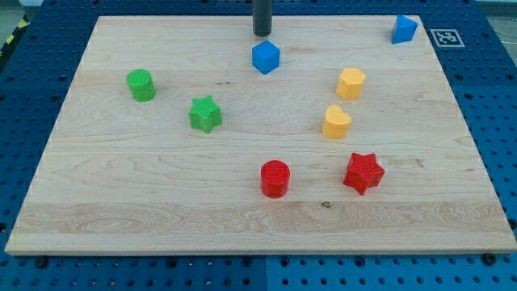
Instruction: Move the blue cube diagonally to the top left of the yellow hexagon
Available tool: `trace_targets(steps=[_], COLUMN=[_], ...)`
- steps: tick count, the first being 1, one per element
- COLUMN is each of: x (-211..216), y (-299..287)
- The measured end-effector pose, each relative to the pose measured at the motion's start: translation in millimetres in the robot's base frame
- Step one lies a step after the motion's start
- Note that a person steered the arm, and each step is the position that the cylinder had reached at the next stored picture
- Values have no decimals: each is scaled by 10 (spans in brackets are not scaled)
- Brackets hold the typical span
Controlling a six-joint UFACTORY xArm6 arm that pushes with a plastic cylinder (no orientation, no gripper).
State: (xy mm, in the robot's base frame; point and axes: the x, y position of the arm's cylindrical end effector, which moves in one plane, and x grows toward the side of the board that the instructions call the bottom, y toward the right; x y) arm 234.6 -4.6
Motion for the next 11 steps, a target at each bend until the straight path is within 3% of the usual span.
trace_targets(steps=[4,8,11], x=[522,887,888], y=[-360,-112,202])
